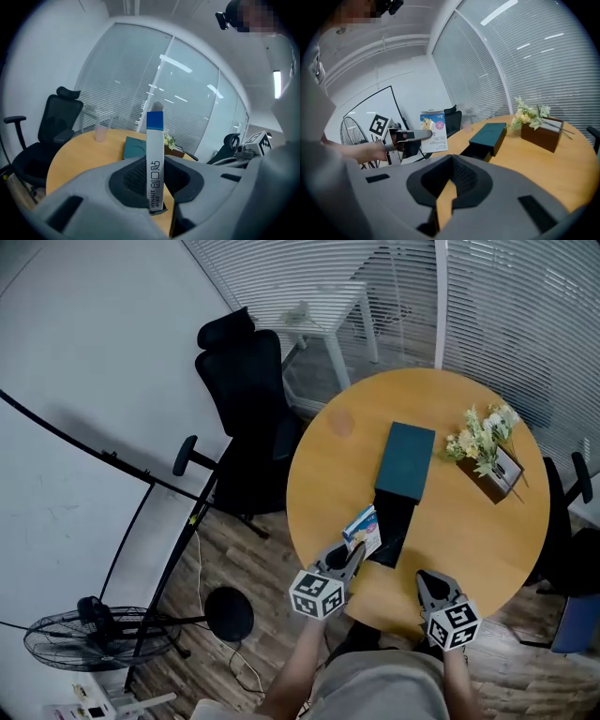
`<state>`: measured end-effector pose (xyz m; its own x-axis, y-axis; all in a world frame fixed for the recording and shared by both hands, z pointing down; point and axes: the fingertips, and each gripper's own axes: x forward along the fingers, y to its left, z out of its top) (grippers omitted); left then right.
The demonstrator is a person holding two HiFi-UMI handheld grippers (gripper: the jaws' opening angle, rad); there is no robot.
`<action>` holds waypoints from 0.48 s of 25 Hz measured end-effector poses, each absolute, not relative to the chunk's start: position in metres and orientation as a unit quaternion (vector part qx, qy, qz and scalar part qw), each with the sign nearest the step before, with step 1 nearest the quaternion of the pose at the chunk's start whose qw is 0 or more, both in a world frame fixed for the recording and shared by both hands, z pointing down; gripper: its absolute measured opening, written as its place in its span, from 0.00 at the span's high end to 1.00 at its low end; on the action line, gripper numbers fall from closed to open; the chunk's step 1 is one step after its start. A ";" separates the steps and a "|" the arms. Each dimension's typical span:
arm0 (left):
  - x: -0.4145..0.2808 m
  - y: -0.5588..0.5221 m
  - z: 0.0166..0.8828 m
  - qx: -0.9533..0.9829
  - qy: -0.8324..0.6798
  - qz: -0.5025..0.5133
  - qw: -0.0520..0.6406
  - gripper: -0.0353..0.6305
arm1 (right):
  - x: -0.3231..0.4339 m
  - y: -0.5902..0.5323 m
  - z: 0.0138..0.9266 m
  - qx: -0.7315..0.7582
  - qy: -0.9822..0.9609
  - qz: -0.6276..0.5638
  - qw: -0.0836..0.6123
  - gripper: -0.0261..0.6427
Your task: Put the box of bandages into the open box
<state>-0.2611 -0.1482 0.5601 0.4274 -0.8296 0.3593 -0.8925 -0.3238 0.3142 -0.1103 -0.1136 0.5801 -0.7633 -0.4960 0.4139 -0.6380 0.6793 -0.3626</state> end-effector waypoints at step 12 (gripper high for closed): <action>-0.255 -0.179 0.629 0.864 -0.369 0.126 0.318 0.85 | -0.127 -0.118 0.586 0.418 -0.862 0.261 0.117 0.97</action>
<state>-0.2550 -0.1791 0.6295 0.6958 -0.5577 0.4526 -0.7180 -0.5255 0.4563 -0.1273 -0.1178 0.5865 -0.6232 -0.6596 0.4201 -0.7819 0.5147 -0.3518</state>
